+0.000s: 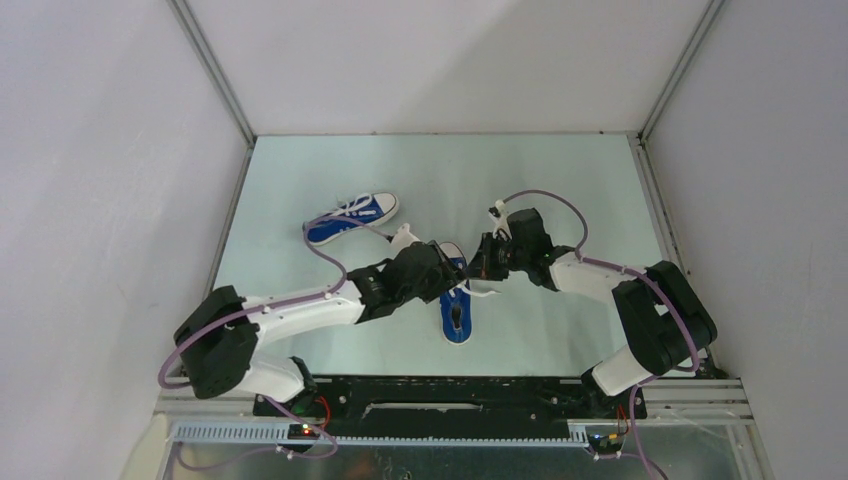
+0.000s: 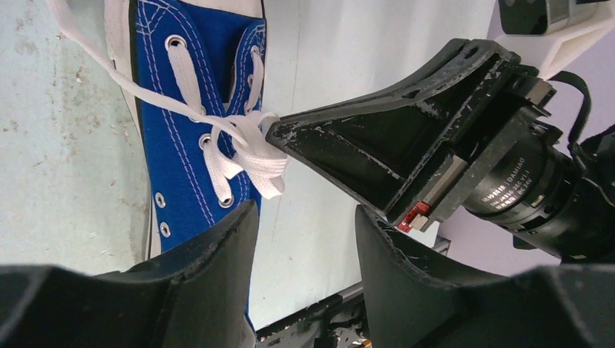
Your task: Tie the shoes
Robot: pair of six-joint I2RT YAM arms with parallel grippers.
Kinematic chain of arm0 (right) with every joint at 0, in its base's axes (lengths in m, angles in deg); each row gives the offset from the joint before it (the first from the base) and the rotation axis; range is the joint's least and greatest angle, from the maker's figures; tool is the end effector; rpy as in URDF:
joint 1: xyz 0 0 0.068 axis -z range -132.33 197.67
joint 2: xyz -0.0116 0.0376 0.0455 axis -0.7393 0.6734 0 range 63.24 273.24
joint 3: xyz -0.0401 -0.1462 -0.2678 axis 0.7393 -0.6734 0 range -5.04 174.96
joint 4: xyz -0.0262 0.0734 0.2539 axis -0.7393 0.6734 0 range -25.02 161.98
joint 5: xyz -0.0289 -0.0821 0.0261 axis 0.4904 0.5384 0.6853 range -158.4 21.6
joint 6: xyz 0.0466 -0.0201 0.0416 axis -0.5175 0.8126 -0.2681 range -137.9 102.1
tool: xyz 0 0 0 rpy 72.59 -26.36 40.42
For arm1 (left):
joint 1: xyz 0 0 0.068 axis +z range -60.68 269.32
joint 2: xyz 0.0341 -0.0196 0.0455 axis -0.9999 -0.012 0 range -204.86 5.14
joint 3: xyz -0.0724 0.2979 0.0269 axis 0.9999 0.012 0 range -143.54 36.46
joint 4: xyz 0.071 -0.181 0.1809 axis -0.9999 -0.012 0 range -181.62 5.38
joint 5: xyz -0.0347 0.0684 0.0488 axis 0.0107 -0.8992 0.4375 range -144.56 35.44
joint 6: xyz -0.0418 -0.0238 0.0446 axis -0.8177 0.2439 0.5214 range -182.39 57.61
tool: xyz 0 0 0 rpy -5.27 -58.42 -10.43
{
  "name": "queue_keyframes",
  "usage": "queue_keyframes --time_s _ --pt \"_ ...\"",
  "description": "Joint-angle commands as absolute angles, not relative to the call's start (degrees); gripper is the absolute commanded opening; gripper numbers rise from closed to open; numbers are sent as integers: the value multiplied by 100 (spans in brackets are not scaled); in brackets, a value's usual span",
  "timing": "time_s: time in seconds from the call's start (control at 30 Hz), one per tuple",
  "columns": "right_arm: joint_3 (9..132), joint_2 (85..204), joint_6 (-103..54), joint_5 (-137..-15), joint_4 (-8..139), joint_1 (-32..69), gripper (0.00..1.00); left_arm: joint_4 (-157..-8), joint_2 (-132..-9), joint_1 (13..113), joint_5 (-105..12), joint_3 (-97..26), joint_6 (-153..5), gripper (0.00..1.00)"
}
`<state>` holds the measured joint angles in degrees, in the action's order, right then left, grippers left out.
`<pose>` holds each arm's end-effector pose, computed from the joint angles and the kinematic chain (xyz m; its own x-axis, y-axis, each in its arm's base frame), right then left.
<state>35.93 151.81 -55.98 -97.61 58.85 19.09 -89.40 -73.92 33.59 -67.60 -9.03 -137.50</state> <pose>0.2638 0.1723 0.1907 -0.9134 0.1154 -0.3904 -0.2227 0.6611 0.7165 0.1794 -0.2427 0.2431 -0.7715 -0.5398 -0.3367 -0.1566 0.6740 -0.7219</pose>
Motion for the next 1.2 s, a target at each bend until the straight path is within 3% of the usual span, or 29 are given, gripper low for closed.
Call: queue_keyframes --time_s 0.0,0.3,0.73,0.93,1.17 --pt "3811 15134 -5544 -9668 5833 1871 0 -8862 -7646 3332 -6784 -1156 -13798 56" --pt "3807 15138 -5551 -9661 5817 1859 0 -8990 -7968 3312 -6898 -1260 -13841 56" --pt "3807 15135 -5551 -9660 5814 1856 0 -9010 -8170 3324 -7061 -1359 -13879 42" --pt "3811 15131 -5554 -9660 5797 1854 0 -9055 -8177 3324 -7065 -1368 -13872 28" --pt "3811 15126 -5569 -9648 5777 1864 0 -9130 -8093 3324 -7038 -1302 -13838 2"
